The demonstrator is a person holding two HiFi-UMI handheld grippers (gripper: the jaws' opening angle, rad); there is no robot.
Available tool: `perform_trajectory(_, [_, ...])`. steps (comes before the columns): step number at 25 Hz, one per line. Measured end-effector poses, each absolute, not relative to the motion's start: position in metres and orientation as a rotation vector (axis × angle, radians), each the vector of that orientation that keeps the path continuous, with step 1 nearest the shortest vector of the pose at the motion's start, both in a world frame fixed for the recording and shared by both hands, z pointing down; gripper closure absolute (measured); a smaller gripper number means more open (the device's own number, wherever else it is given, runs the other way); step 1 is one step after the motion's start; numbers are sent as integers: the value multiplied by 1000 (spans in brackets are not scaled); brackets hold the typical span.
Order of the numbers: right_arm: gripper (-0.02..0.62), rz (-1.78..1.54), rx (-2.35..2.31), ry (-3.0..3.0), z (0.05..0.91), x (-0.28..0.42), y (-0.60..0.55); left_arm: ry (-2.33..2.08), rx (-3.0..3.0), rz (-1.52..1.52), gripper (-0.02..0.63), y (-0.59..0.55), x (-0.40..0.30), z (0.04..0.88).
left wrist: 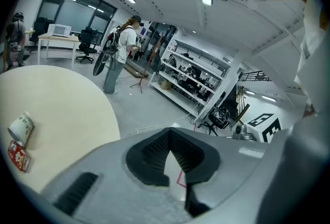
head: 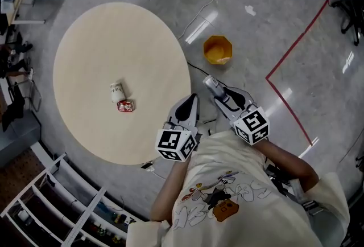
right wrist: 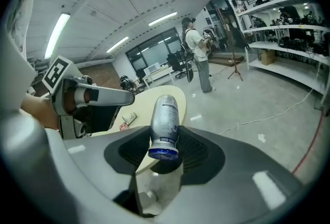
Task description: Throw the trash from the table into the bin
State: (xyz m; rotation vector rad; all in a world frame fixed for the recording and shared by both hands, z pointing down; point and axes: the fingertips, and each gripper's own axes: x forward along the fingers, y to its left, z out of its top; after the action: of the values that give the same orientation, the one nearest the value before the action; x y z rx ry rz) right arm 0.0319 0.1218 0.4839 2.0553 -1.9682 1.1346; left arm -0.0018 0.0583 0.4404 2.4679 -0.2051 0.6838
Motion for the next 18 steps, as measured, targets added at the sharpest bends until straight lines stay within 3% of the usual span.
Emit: perform_trajectory(18, [414, 1154, 1997, -1821, 679, 163, 105, -192, 2420, 936, 600, 65, 121, 621])
